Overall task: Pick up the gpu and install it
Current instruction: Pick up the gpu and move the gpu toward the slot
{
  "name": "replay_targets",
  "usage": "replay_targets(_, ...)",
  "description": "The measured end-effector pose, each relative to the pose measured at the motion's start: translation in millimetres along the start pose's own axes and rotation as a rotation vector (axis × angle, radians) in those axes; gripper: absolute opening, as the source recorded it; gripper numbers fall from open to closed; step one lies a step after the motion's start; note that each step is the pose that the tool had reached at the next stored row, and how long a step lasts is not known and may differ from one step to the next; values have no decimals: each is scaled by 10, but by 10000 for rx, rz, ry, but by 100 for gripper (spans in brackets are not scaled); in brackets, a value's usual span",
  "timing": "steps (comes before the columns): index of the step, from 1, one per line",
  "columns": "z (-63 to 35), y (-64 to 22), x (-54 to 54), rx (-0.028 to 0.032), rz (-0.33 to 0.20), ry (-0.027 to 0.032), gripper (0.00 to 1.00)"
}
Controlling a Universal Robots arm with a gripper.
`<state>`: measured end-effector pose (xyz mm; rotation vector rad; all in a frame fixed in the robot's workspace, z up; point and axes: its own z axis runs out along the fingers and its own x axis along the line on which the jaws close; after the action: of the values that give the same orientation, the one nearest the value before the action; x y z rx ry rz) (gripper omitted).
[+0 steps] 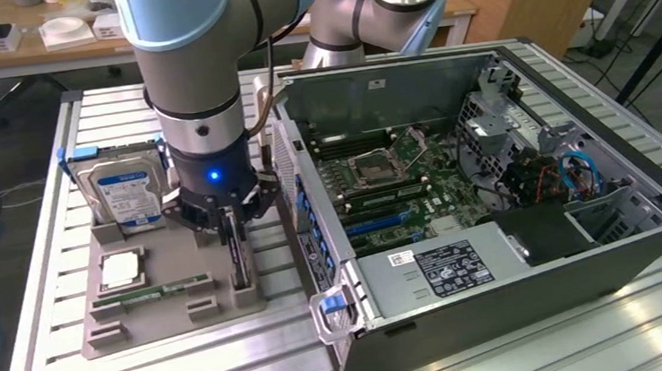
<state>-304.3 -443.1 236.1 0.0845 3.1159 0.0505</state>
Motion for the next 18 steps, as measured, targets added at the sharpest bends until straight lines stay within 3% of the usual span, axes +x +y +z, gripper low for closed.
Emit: replay_targets(18,0,0,-1,0,-1,0,26)
